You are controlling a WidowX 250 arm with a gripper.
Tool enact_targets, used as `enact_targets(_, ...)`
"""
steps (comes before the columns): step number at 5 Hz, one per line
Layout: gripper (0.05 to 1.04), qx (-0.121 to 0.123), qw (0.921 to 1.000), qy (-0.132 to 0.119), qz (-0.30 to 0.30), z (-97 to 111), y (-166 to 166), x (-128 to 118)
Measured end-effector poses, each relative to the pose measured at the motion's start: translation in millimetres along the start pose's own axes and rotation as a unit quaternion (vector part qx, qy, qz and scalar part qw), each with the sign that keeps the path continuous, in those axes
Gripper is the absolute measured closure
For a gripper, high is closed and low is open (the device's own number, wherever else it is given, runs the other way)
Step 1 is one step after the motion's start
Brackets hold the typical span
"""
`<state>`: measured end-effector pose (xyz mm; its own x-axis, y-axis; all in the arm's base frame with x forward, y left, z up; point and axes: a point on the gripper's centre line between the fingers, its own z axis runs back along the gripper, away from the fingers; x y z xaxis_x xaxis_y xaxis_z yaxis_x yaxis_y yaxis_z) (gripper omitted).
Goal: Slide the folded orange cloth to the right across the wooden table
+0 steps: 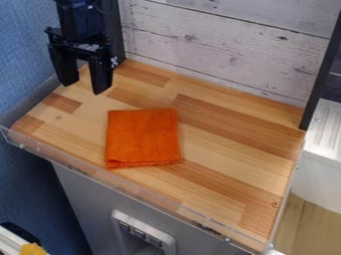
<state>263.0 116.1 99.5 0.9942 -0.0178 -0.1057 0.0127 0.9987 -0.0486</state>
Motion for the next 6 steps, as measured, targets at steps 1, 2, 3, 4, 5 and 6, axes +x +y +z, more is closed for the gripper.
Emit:
enact_targets(1,0.086,0.0,0.9999,0.005,-0.011,-8,-3,-3)
enact_targets(2,0.087,0.007,0.9993,-0.01,-0.035,-8,-18,-4)
enact_targets(3,0.085,0.024,0.9974,-0.033,-0.06,-6,-29,0)
enact_targets(4,0.085,0.039,0.9942,-0.053,-0.085,-4,-41,5)
enact_targets(5,0.085,0.046,0.9912,-0.06,-0.108,-10,-53,7)
enact_targets(6,0.088,0.047,0.9885,-0.064,-0.129,-13,-61,9)
